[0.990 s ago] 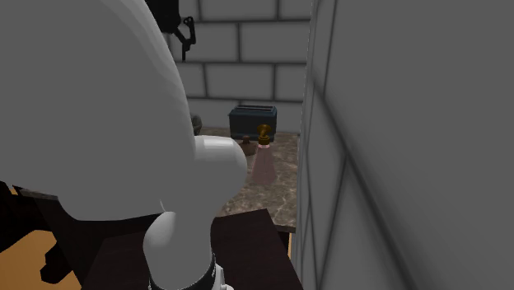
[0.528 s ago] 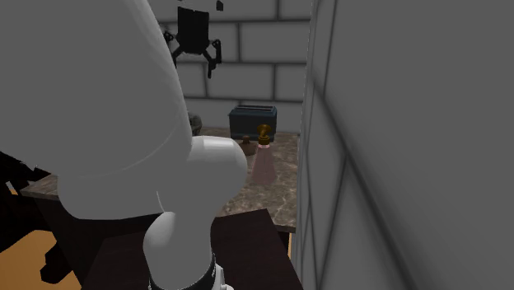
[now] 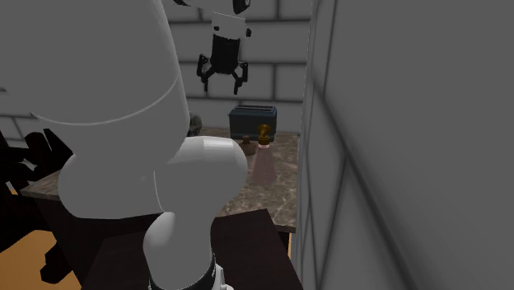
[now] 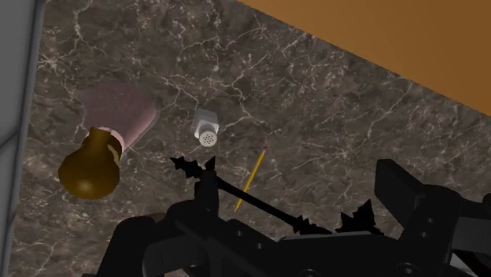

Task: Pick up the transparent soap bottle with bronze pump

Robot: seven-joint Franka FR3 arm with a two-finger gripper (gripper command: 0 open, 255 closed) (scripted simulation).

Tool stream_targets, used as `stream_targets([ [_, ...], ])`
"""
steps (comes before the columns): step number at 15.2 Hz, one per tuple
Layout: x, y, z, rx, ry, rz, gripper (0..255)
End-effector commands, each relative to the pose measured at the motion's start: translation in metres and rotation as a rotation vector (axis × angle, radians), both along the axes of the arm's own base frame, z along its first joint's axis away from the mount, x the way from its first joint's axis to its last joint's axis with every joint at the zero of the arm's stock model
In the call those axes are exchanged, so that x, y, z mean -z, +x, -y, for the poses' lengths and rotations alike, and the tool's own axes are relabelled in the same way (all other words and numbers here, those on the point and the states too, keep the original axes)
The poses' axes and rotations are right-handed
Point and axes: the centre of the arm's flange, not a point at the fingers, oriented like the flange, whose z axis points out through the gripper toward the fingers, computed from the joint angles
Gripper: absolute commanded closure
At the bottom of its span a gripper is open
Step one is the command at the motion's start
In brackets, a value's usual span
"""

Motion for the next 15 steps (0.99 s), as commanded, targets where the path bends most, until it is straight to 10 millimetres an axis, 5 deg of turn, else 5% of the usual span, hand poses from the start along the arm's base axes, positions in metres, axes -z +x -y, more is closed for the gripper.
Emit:
stream_targets([
  [1,0.015,0.01,0.022,0.0,0.003,0.002,0],
  [15,0.123,0.073,0.163,0.001,0.032,0.009,0],
])
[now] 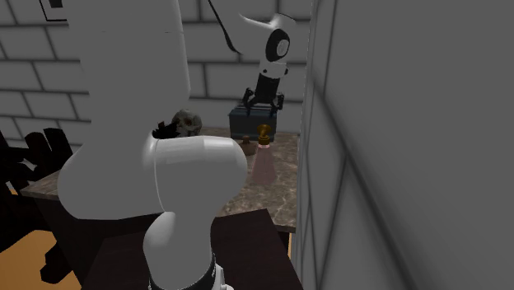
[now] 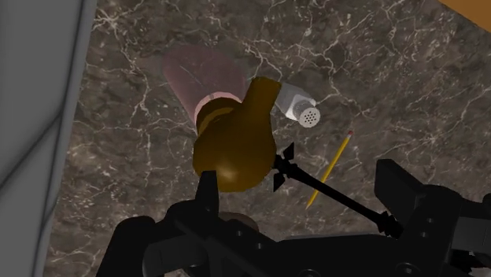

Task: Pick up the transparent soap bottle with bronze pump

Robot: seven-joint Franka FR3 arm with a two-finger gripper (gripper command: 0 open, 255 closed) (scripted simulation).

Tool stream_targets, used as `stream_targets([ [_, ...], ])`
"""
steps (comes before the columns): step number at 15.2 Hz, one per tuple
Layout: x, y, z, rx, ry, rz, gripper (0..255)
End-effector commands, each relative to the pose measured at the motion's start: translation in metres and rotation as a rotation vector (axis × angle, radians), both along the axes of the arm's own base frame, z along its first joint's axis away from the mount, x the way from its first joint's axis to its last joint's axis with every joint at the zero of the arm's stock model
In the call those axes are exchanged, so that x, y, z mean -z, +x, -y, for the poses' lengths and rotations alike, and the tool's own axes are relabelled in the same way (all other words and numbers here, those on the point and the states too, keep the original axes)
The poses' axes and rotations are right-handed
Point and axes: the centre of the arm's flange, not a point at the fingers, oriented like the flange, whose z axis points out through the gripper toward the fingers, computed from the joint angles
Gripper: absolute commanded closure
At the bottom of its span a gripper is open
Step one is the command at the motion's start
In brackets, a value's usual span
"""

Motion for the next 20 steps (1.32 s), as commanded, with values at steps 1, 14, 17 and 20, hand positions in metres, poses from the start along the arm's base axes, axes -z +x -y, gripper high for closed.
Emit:
stream_targets([
  [1,0.014,0.008,0.02,-0.001,0.004,0.002,0],
  [14,0.058,0.011,0.024,-0.001,0.005,0.003,255],
  [17,0.058,0.01,0.024,-0.001,0.005,0.003,255],
  [20,0.057,0.01,0.024,-0.001,0.005,0.003,255],
])
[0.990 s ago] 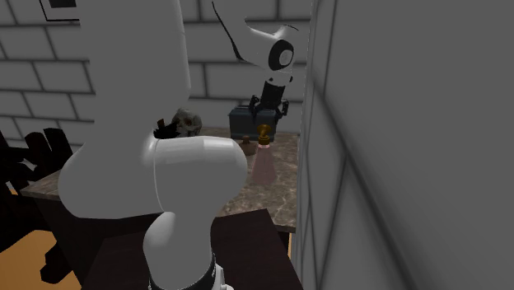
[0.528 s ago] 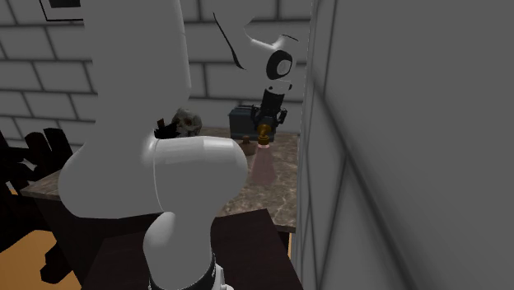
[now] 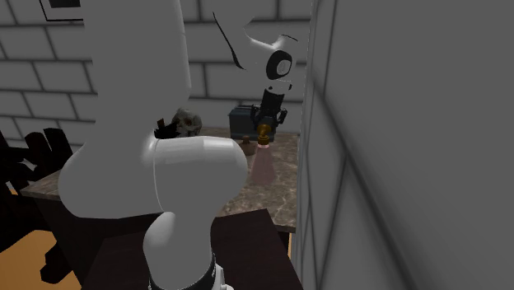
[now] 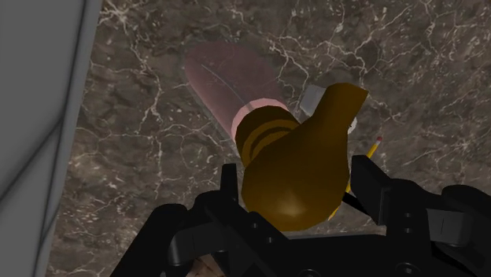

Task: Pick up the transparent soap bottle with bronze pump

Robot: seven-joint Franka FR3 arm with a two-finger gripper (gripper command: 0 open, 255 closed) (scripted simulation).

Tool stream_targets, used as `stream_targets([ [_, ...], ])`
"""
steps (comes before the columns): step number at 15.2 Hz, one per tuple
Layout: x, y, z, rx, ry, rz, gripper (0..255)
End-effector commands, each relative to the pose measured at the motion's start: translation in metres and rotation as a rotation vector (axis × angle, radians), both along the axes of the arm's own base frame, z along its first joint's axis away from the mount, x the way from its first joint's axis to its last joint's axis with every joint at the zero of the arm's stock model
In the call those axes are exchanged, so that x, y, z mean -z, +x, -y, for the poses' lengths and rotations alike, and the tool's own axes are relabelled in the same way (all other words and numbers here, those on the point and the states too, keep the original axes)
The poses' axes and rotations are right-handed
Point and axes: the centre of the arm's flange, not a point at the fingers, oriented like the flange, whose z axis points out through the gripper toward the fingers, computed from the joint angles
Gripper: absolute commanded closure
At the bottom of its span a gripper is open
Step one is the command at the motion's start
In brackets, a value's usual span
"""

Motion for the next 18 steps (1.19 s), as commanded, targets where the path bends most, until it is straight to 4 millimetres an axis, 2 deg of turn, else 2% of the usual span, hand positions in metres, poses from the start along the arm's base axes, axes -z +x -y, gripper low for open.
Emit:
stream_targets([
  [1,0.001,0.0,0.001,0.0,0.0,-0.002,255],
  [16,-0.078,0.0,0.001,0.0,0.0,-0.002,255],
  [18,-0.079,0.0,0.001,0.0,0.0,-0.002,255],
])
